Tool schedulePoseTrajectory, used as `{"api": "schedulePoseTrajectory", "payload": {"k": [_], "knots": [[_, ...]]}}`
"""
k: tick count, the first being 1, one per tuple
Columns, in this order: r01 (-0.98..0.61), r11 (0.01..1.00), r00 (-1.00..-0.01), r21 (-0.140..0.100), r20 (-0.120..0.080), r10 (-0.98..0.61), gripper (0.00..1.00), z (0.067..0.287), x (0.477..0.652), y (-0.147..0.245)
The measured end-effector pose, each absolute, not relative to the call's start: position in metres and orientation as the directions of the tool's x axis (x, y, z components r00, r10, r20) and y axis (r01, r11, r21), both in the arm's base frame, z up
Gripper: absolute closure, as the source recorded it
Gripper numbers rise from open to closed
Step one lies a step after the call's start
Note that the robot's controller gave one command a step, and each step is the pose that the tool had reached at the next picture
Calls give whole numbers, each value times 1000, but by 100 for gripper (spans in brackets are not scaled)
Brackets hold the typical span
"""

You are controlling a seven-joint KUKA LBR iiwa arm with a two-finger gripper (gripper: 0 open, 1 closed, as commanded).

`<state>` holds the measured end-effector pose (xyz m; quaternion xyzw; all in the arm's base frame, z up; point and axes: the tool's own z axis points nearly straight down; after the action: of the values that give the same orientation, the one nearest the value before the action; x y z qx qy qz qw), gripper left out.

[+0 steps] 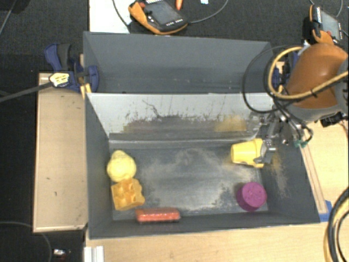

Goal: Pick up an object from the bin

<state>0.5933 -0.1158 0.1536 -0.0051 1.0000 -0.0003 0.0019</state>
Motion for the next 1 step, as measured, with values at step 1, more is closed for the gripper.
{"api": "schedulePoseTrajectory", "payload": {"k": [1], "knots": [[-11, 1000, -1000, -1, -4, -11, 0, 154, 593, -116]]}}
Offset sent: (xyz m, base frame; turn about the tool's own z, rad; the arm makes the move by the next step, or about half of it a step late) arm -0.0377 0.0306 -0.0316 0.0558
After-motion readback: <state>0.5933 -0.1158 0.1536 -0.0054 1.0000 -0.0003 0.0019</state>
